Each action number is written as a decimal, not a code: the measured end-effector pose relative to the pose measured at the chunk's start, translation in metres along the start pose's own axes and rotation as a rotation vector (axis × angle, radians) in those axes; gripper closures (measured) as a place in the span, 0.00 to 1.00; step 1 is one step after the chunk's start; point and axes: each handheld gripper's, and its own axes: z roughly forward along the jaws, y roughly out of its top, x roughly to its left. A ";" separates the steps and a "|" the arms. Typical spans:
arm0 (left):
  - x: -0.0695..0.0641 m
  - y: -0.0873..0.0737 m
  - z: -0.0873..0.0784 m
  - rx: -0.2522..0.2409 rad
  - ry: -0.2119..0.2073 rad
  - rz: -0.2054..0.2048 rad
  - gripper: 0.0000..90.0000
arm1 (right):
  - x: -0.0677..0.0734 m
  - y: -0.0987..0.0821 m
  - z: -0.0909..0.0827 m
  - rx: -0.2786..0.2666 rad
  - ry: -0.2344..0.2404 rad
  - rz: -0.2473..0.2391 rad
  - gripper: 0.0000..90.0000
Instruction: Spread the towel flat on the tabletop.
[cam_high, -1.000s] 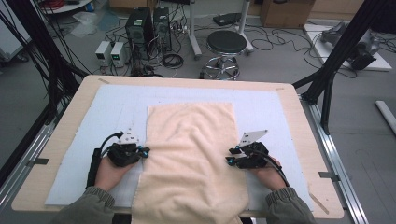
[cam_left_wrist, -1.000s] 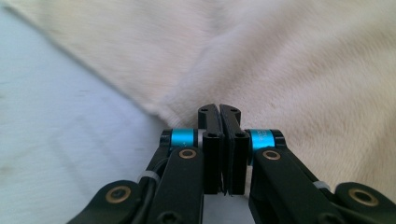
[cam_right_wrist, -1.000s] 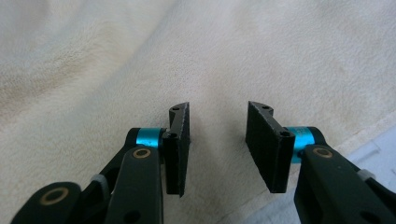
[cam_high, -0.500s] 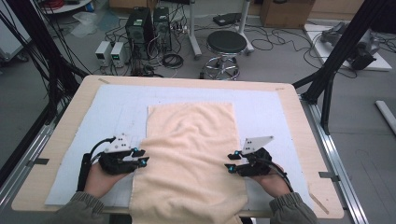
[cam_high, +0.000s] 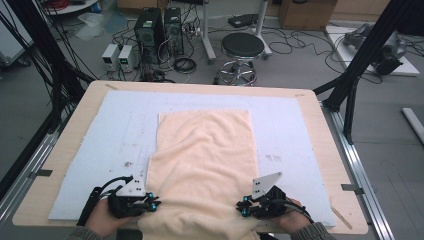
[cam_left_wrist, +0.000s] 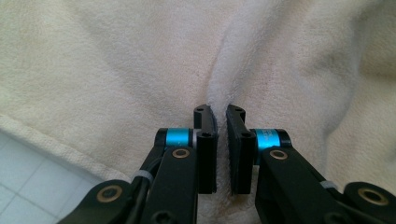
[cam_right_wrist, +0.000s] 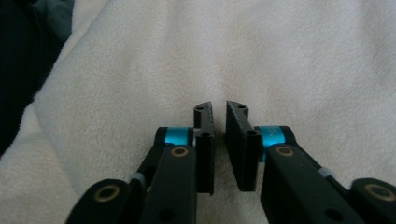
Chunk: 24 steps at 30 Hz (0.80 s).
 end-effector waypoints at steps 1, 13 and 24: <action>-0.001 -0.001 -0.005 0.002 0.010 0.004 0.93 | 0.002 0.001 0.002 0.004 0.018 0.005 0.97; 0.010 -0.010 -0.031 -0.093 -0.010 -0.064 0.80 | -0.013 0.016 -0.014 -0.076 -0.084 0.013 0.77; 0.011 -0.011 -0.023 -0.097 -0.023 -0.078 0.69 | -0.004 0.004 -0.019 -0.081 -0.011 -0.023 0.65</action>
